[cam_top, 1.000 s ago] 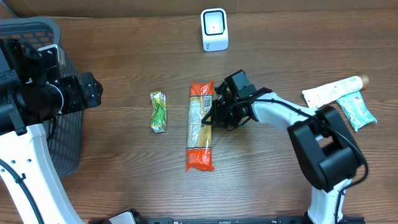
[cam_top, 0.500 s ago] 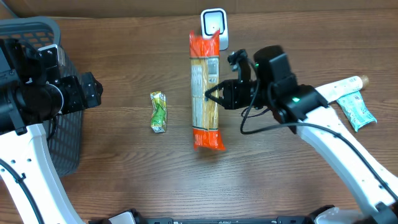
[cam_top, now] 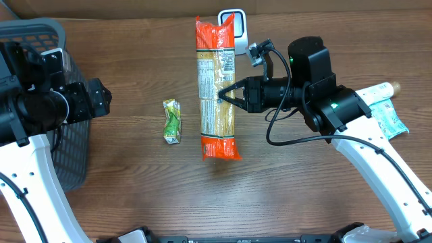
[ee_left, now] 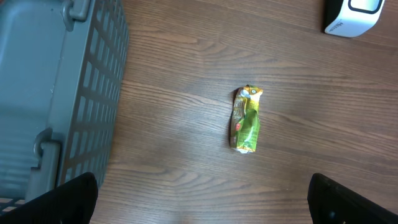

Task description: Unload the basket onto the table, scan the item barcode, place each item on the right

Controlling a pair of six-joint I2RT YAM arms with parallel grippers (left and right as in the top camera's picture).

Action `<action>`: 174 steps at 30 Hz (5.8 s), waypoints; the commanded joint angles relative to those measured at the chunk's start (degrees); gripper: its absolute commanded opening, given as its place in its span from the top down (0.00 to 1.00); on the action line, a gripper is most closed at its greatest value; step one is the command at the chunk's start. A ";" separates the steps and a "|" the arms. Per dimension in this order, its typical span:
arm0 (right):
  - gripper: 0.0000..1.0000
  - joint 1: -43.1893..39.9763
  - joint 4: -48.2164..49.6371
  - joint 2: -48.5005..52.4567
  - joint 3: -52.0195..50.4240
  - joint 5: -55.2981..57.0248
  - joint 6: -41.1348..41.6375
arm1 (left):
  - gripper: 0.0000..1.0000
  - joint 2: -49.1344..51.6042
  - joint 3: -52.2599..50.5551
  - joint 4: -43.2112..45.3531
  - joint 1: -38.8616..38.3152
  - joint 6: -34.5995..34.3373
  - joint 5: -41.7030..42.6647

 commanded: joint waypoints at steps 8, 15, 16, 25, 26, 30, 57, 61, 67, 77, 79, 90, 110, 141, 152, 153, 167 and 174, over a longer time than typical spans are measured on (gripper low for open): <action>0.96 4.15 -11.19 1.77 3.15 31.04 -3.89 | 0.00 0.28 0.37 -0.13 0.20 1.09 0.50; 0.96 6.14 -24.55 9.46 3.17 67.78 0.15 | 0.00 0.28 0.37 -0.13 0.20 1.09 0.50; 0.96 6.14 -27.12 10.99 3.17 71.28 1.07 | 0.01 0.28 0.37 -0.13 0.20 1.09 0.50; 0.96 5.18 -42.47 21.42 6.34 75.03 2.05 | 0.00 0.28 0.37 -0.13 0.20 1.09 0.50; 0.96 5.55 -42.03 21.46 6.38 73.48 1.40 | 0.00 0.28 0.37 -0.13 0.20 1.09 0.50; 0.96 7.69 -39.08 22.53 6.25 70.27 1.36 | 0.01 0.28 0.37 -0.13 0.20 1.09 0.50; 0.17 13.94 -29.49 29.35 9.73 45.90 -0.92 | 0.00 0.28 0.37 -0.13 0.20 1.09 0.50; 0.00 13.33 -34.03 26.69 14.36 47.98 -0.87 | 0.01 0.28 0.37 -0.13 0.20 1.09 0.50; 0.00 10.27 -41.83 21.86 20.06 51.54 -0.87 | 0.01 0.28 0.37 -0.13 0.20 1.09 0.50; 0.00 2.40 -43.34 21.38 15.02 51.49 -0.87 | 0.00 0.28 0.37 -0.13 0.20 1.09 0.50; 0.00 2.10 -40.98 21.44 12.07 50.47 -0.87 | 0.00 0.28 0.37 -0.13 0.20 1.09 0.50; 0.00 2.12 -37.05 21.44 8.11 48.61 -0.87 | 0.00 0.28 0.37 -0.13 0.20 1.09 0.50; 0.00 3.37 -31.12 21.44 0.52 43.28 -0.87 | 0.00 0.28 0.37 -0.13 0.20 1.09 0.50; 0.00 6.78 -20.22 22.01 -8.44 46.75 -1.31 | 0.00 0.28 0.37 -0.13 0.20 1.11 0.50; 0.00 9.99 -13.18 25.59 -8.37 42.49 -1.42 | 0.00 0.28 0.37 -0.13 0.20 1.11 0.50; 0.00 9.64 -13.29 25.90 -8.33 42.73 -0.11 | 0.00 0.28 0.37 -0.13 0.20 1.09 0.50; 0.31 6.45 -11.98 27.12 -8.28 43.28 6.51 | 0.00 0.28 0.37 -0.13 0.20 1.09 0.50; 0.61 6.45 -11.85 27.10 -7.32 43.28 6.47 | 0.01 0.28 0.37 -0.13 0.20 1.09 0.50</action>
